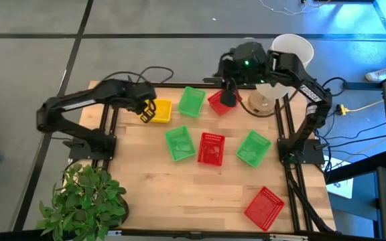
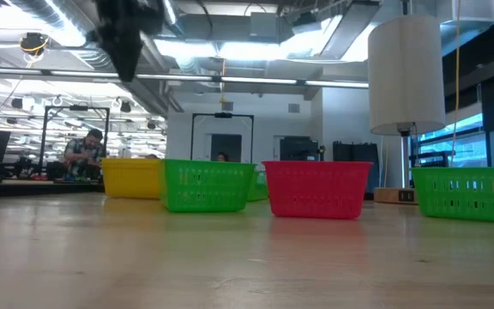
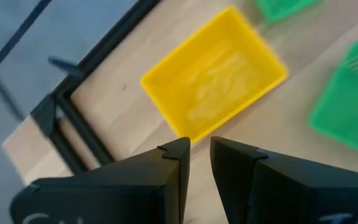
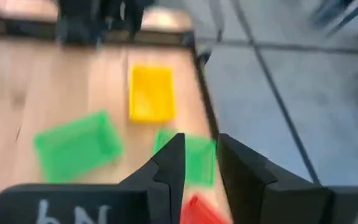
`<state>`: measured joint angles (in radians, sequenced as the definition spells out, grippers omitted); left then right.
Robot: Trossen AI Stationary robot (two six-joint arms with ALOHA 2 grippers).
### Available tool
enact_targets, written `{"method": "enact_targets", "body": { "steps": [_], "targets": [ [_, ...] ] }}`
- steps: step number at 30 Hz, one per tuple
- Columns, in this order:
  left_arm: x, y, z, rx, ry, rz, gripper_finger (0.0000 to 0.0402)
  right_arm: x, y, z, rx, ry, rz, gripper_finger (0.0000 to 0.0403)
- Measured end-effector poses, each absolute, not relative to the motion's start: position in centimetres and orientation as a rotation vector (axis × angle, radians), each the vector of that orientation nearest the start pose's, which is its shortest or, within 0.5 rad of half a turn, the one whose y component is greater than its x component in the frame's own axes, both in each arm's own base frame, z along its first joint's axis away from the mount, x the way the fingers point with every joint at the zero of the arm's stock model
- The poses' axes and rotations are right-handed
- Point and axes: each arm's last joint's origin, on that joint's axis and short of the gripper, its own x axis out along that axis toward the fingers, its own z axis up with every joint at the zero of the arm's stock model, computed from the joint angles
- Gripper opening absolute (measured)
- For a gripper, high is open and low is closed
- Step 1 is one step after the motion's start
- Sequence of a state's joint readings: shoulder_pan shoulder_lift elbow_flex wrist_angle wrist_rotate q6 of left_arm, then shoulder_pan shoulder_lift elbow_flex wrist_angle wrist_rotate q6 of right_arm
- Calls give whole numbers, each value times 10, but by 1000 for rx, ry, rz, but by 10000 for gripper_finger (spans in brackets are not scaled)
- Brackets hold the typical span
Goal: Stack baskets by color
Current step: Stack the right green bin on top of the top green bin
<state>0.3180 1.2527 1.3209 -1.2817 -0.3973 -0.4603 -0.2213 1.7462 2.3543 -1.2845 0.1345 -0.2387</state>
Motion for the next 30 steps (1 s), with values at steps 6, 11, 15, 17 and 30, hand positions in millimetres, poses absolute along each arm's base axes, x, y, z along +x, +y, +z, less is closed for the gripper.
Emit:
{"method": "enact_targets", "body": {
  "steps": [6,11,15,17,30],
  "targets": [
    [183,58,361,-287,954,760,55,287,-50,473,-202,979,-160,96],
    [181,48,366,-265,935,646,55,291,-40,464,-26,1005,-148,96],
    [182,42,366,-256,939,601,55,297,-39,459,178,1011,-160,96],
    [181,38,368,-247,932,584,55,298,-39,457,253,1020,-170,96],
    [168,15,376,-168,905,411,55,314,-18,406,615,1252,-186,96]
  ]
}}
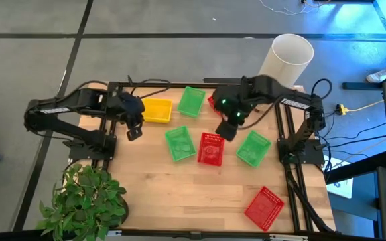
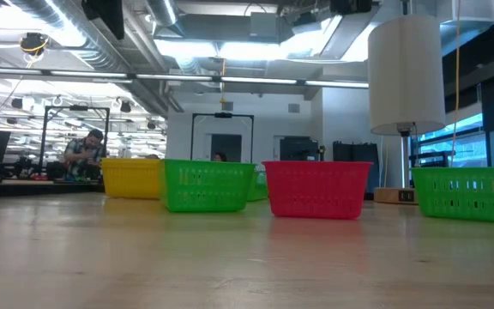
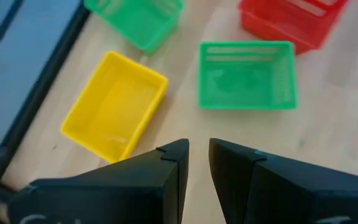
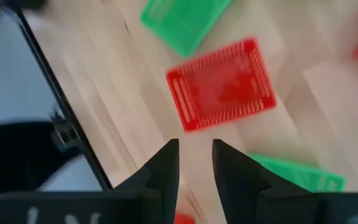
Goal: Stack baskets by color
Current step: Stack the right green bin on top of the top green bin
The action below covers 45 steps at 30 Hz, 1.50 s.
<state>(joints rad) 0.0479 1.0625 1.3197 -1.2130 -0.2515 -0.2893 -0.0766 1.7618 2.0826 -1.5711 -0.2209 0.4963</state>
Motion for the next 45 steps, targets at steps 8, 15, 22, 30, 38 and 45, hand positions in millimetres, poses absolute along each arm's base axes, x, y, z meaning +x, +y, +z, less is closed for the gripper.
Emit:
{"method": "enact_targets", "body": {
  "steps": [8,15,22,30,38,45],
  "targets": [
    [156,6,383,-161,865,324,55,317,9,341,570,1527,-209,96],
    [157,5,387,-170,817,317,55,302,15,284,632,1762,-331,96],
    [161,5,390,-177,766,311,55,289,15,236,588,1876,-316,96],
    [162,5,391,-181,753,310,55,286,15,196,593,1824,-293,96],
    [162,5,391,-200,748,327,55,276,15,181,580,1863,-283,96],
    [161,5,391,-201,748,329,55,279,15,184,573,1856,-237,96]
  ]
}}
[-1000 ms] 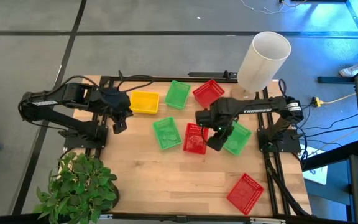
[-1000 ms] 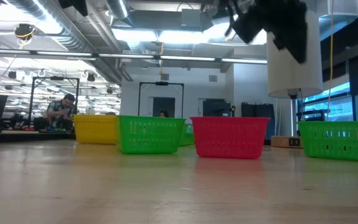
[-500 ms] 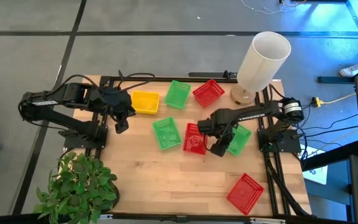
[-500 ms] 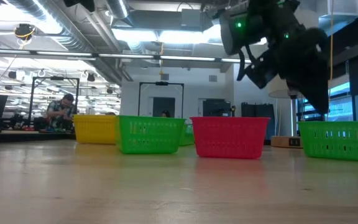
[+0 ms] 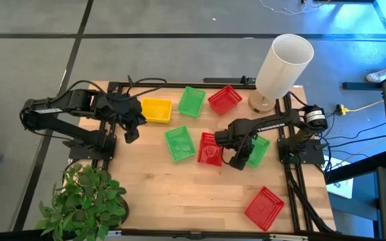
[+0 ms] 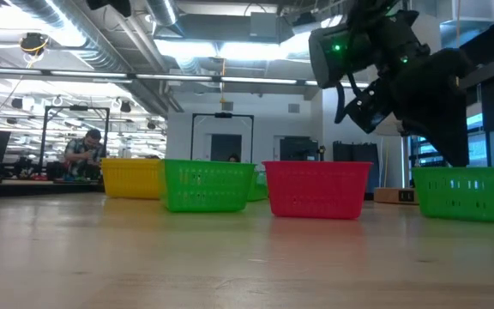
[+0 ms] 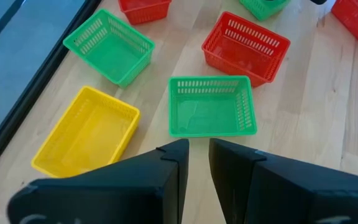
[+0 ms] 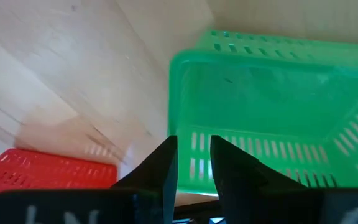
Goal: Stack baskets by color
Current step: Stack the right green bin on top of the top green bin
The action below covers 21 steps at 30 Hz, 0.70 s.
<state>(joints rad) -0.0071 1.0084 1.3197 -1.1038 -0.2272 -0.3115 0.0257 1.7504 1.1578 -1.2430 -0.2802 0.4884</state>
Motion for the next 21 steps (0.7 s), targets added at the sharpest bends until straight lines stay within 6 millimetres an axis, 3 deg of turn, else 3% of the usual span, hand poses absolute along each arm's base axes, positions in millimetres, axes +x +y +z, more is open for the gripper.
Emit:
{"method": "enact_targets", "body": {
  "steps": [9,21],
  "targets": [
    [161,5,391,-201,748,329,55,287,15,195,581,1811,-224,96],
    [161,5,391,-201,748,329,55,288,17,183,618,1769,-204,96]
  ]
}}
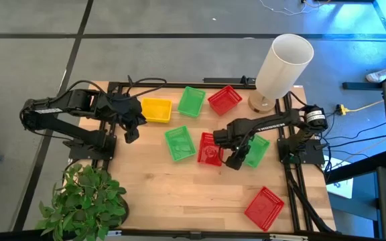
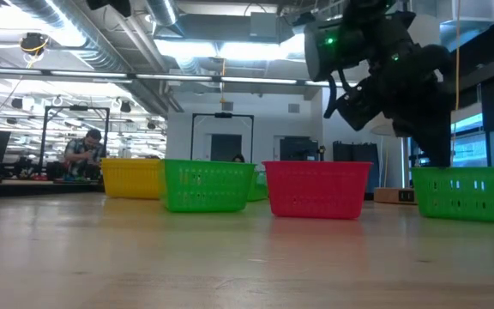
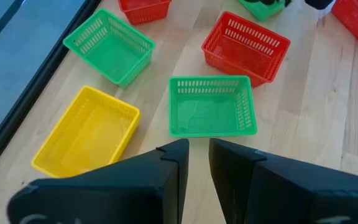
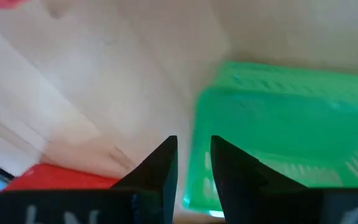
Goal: Stack baskets by color
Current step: Stack the right green bin on top of the top green bin
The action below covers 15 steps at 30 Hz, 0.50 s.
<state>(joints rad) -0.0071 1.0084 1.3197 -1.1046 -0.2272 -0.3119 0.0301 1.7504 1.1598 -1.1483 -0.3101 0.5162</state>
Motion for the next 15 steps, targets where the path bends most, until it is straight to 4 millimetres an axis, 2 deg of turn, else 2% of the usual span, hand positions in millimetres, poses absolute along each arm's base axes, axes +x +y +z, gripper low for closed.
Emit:
{"method": "enact_targets", "body": {
  "steps": [4,13,15],
  "targets": [
    [161,5,391,-201,749,329,55,287,19,176,633,1755,-159,96],
    [161,5,391,-201,749,329,55,284,14,162,478,1702,-275,95],
    [162,5,391,-201,749,329,55,282,13,157,462,1690,-286,85]
  ]
}}
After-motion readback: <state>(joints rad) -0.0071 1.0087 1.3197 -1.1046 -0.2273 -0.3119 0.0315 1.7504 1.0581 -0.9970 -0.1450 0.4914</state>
